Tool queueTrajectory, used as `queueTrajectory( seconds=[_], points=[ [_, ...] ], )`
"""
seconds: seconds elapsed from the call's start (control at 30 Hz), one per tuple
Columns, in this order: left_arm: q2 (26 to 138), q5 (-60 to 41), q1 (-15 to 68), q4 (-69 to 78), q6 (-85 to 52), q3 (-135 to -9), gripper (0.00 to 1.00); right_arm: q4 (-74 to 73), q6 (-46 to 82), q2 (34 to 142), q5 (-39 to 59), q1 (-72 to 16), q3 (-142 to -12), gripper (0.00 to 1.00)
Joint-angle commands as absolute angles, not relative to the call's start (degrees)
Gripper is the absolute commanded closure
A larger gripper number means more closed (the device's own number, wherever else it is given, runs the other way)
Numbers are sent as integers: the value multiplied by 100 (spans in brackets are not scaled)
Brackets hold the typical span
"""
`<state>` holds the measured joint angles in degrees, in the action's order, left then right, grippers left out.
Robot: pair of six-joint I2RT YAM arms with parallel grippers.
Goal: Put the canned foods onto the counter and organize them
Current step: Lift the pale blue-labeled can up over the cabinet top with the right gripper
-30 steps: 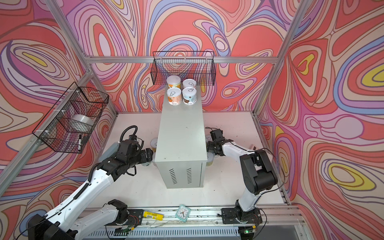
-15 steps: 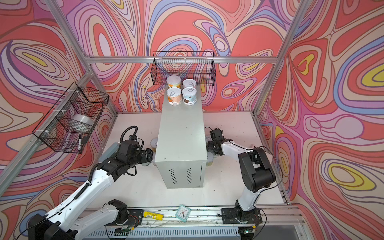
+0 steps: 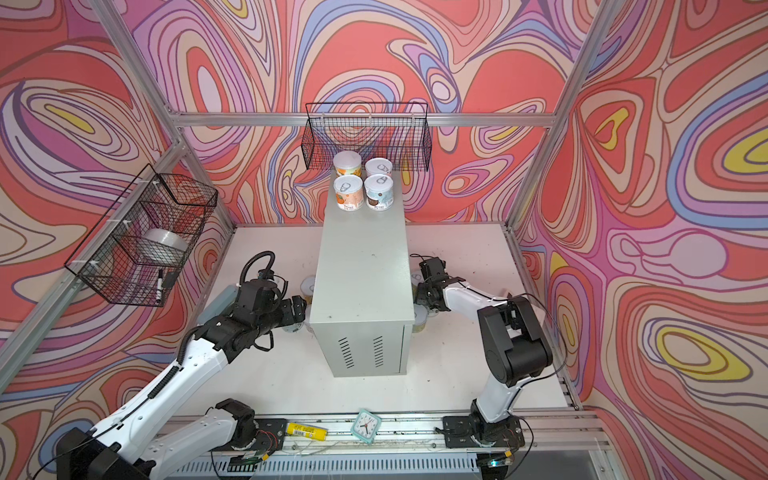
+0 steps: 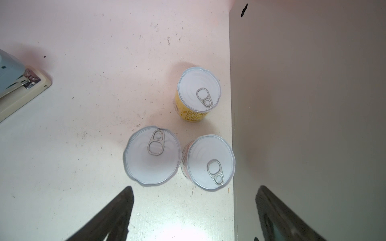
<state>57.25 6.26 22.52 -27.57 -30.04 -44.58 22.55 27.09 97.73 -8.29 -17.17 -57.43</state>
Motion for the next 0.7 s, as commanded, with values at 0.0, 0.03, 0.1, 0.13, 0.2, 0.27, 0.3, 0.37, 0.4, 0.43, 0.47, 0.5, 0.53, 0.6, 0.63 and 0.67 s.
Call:
queueTrajectory(
  seconds=[0.0,0.03,0.1,0.13,0.2,0.27,0.3,0.37,0.4,0.43,0.47,0.5,0.53,0.6,0.63,0.67],
  points=[
    [5695,623,2271,-2639,-3032,-4509,8,2564,2707,9246,-932,-1704,-5853,100],
    [5700,622,2271,-2645,-3030,-4516,8,2643,2698,9167,-945,-1703,-5875,100],
    [5728,619,2268,-2634,-3021,-4552,8,2797,2681,8938,-956,-1696,-5895,100],
    [5739,619,2270,-2637,-3007,-4583,8,2883,2668,8842,-959,-1694,-5913,100],
    [5772,598,2274,-2635,-2984,-4614,9,3119,2639,8582,-959,-1696,-5974,100],
    [5775,598,2272,-2647,-2967,-4638,9,3364,2594,8275,-923,-1697,-6049,100],
    [5770,590,2276,-2663,-2971,-4636,9,3518,2568,8101,-932,-1696,-6113,100],
    [5732,605,2271,-2693,-2957,-4628,8,3828,2477,7793,-923,-1696,-6303,100],
    [5718,605,2271,-2714,-2950,-4632,8,4000,2430,7650,-920,-1701,-6425,100],
    [5702,606,2274,-2735,-2950,-4632,9,4155,2402,7532,-908,-1697,-6530,100],
    [5683,606,2273,-2772,-2940,-4640,8,4327,2367,7398,-897,-1698,-6646,100],
    [5673,606,2274,-2799,-2927,-4650,8,4479,2327,7277,-884,-1696,-6756,100],
    [5669,609,2276,-2824,-2903,-4659,8,4601,2297,7182,-884,-1701,-6854,100],
    [5698,600,2273,-2909,-2853,-4727,7,4895,2248,7023,-864,-1703,-7097,100],
    [5714,602,2273,-2969,-2836,-4765,6,5006,2227,6970,-831,-1696,-7205,100],
    [5745,573,2268,-3056,-2817,-4827,5,5149,2206,6907,-797,-1696,-7346,100]
  ],
)
